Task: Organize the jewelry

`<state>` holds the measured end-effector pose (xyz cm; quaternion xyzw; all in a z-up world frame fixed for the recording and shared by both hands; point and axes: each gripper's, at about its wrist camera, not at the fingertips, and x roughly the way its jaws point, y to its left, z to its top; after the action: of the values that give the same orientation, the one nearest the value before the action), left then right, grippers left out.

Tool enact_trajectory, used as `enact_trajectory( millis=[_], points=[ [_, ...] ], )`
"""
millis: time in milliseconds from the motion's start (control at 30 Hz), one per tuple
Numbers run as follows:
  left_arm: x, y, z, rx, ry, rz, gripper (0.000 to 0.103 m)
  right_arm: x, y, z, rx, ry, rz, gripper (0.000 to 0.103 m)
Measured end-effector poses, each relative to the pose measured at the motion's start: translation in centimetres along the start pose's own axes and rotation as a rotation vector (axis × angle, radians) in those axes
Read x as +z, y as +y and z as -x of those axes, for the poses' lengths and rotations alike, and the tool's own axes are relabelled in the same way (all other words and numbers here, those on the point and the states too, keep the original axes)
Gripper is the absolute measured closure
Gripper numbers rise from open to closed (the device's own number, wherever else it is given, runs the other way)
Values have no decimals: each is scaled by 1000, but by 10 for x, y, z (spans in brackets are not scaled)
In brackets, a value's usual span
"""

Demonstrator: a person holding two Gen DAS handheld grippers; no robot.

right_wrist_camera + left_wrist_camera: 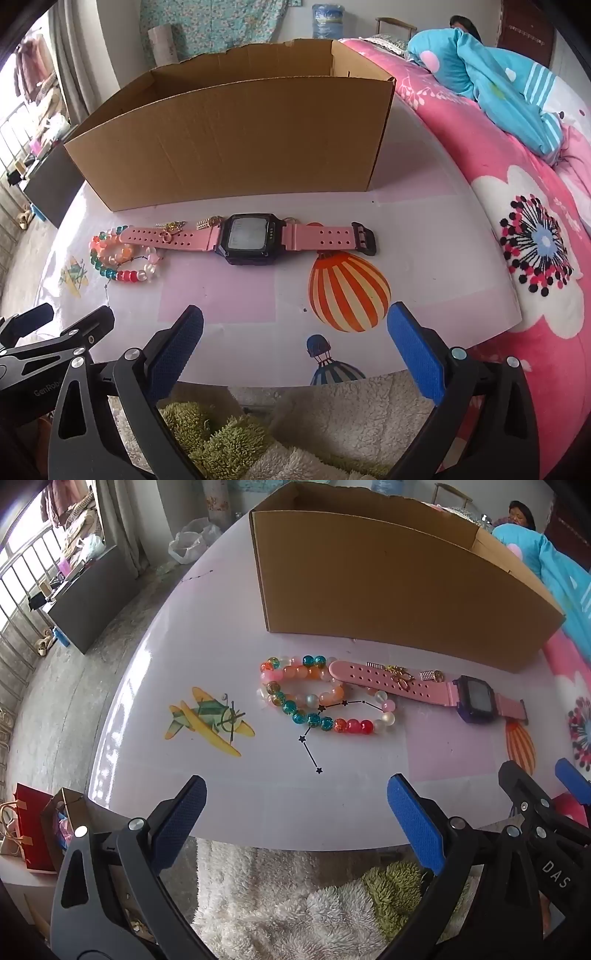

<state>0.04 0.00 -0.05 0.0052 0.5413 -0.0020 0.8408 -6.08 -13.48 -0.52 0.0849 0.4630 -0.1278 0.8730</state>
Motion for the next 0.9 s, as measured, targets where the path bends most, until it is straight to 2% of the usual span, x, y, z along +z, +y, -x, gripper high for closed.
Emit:
enact_trajectory(
  millis=[400,500,900],
  points=[
    [-1,3,1,10,-5,8,8,-5,3,-2,8,1,-11,6],
    [-3,-9,2,9,-4,4,8,-3,-1,-4,15,8,-13,6],
    [-2,5,-1,2,-5,2,8,0,1,2,20,5,-5,6]
  ],
)
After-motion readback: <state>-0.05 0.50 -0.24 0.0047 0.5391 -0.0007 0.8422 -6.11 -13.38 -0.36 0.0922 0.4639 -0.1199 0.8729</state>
